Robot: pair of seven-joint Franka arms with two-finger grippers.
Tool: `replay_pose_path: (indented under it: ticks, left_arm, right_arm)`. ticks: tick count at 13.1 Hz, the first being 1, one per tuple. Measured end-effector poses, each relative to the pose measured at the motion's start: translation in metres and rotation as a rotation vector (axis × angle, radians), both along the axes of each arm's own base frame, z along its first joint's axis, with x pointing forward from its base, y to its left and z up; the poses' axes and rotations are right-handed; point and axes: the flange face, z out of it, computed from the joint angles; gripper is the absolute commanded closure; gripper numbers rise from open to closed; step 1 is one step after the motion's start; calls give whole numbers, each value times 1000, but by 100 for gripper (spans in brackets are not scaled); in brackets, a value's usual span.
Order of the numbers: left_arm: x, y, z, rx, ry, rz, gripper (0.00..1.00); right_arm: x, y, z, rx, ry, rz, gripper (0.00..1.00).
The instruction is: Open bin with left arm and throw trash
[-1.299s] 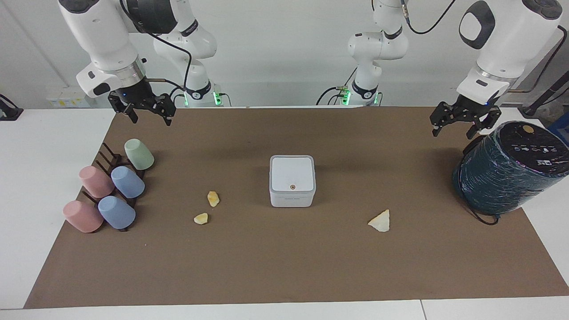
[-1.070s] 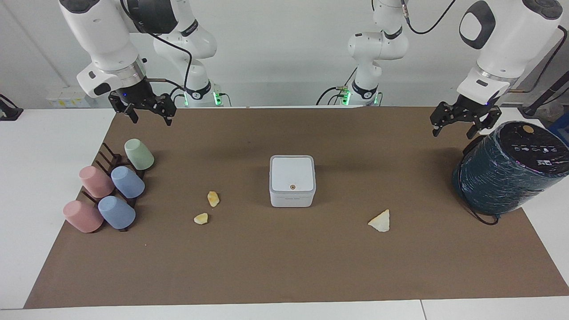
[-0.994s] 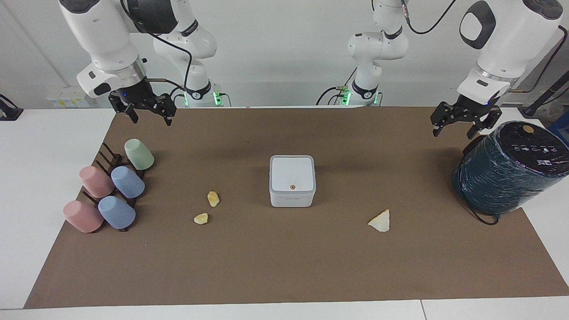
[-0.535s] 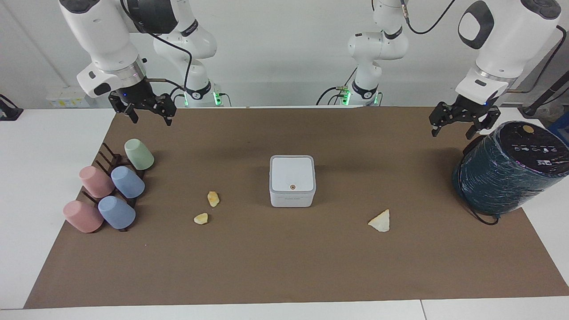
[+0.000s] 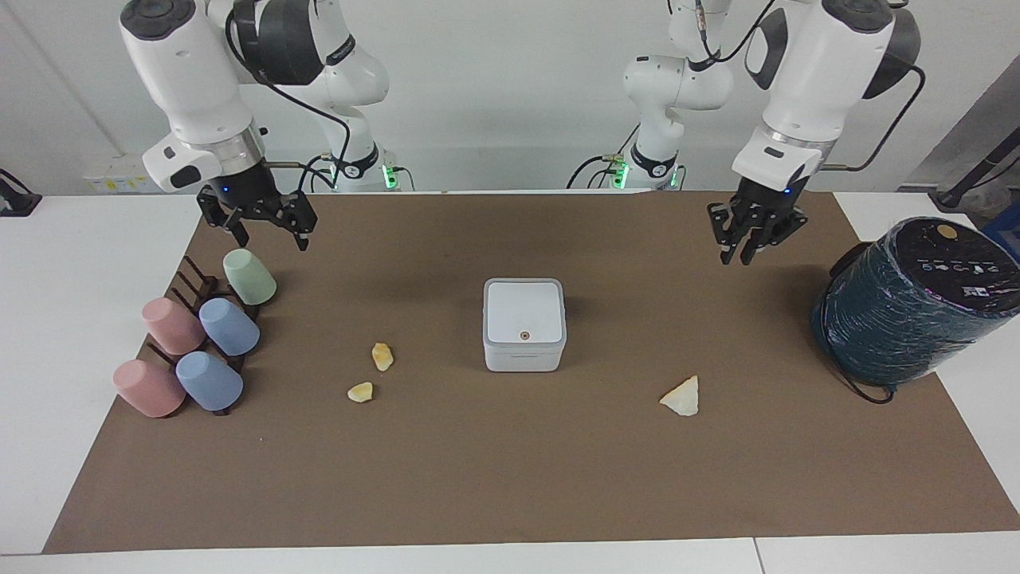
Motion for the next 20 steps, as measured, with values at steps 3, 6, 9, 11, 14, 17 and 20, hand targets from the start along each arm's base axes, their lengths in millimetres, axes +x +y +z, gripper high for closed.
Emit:
replay_pose_path:
  ticks: [3, 6, 9, 11, 14, 17, 20]
  left_arm:
    - [1, -56, -32, -42, -44, 37, 100]
    - [4, -107, -61, -103, -73, 83, 100]
    - [3, -149, -82, -173, -101, 110, 100]
    - [-1, -169, -90, -207, -107, 108, 100]
    - [-10, -184, -99, -235, -109, 99, 100]
    - [-21, -200, -130, -237, -104, 80, 100]
    - [-24, -217, -165, -226, -90, 71, 100]
  right_arm:
    - [18, 23, -89, 9, -27, 39, 0]
    - [34, 61, -150, 20, -45, 91, 0]
    - [41, 68, -182, 25, -58, 101, 0]
    - [34, 68, -201, 27, -62, 103, 0]
    - [20, 81, -227, 32, -81, 129, 6]
    - [8, 93, -241, 30, -57, 153, 47]
    - [8, 94, -241, 34, -84, 156, 85]
